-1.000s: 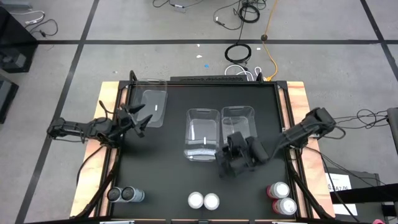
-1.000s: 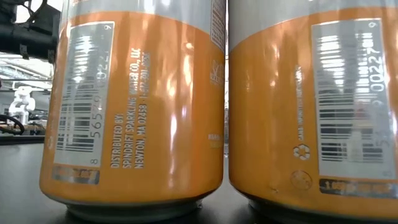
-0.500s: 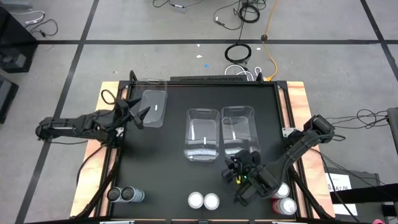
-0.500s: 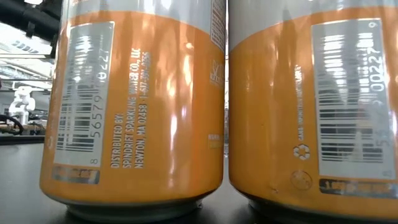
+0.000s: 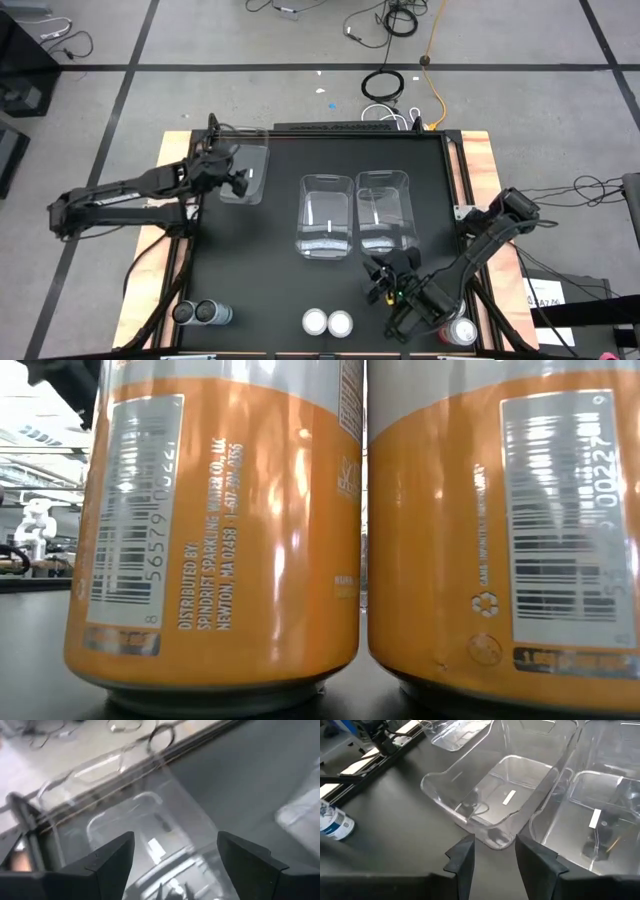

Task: Sort soda cans
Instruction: Move the left transparent bin to the center

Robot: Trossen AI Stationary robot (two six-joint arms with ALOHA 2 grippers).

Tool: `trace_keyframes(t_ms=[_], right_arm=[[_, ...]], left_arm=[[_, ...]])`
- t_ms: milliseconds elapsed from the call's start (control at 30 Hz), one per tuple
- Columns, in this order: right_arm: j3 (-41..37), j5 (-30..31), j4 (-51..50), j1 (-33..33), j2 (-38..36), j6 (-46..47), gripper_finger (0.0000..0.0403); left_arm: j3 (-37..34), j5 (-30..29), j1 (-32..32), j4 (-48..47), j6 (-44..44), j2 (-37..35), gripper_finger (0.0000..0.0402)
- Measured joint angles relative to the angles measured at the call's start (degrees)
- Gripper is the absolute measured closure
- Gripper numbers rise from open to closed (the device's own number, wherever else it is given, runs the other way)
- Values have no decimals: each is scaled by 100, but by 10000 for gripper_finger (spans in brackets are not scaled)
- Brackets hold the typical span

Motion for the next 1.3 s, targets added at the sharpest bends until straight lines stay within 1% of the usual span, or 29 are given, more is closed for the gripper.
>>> trace_keyframes(t_ms=[67,167,300,400,500,600,733,833,967,1167,1233,1300], right_arm=[[0,-4,0,58,0,-9,268],[0,-2,2,135,0,-26,268],[0,0,8,202,0,-72,268],[0,-3,31,222,0,-197,268],[0,-3,50,222,0,-347,268],[0,-2,48,220,0,-485,268],[0,-4,46,218,0,-587,268],[0,-9,44,218,0,-603,268],[0,-28,44,218,0,-615,268],[0,-199,42,218,0,-843,268],[0,-199,39,218,0,-868,268],[0,-199,37,218,0,-885,269]], left_arm=[[0,0,188,0,-17,127,109],[0,-2,550,-64,-277,192,109],[0,2,1077,-559,-599,229,110],[0,18,1430,-627,-610,229,110],[1,259,1793,-520,-617,260,110],[2,328,2185,-513,-607,444,110],[2,941,2666,-204,-406,857,110],[4,1171,2892,15,-303,1190,110],[4,1191,3123,25,-295,1559,110],[4,1193,3359,42,-250,1870,112],[4,1193,3413,41,-245,1929,120],[4,1193,3459,44,-245,1970,137]])
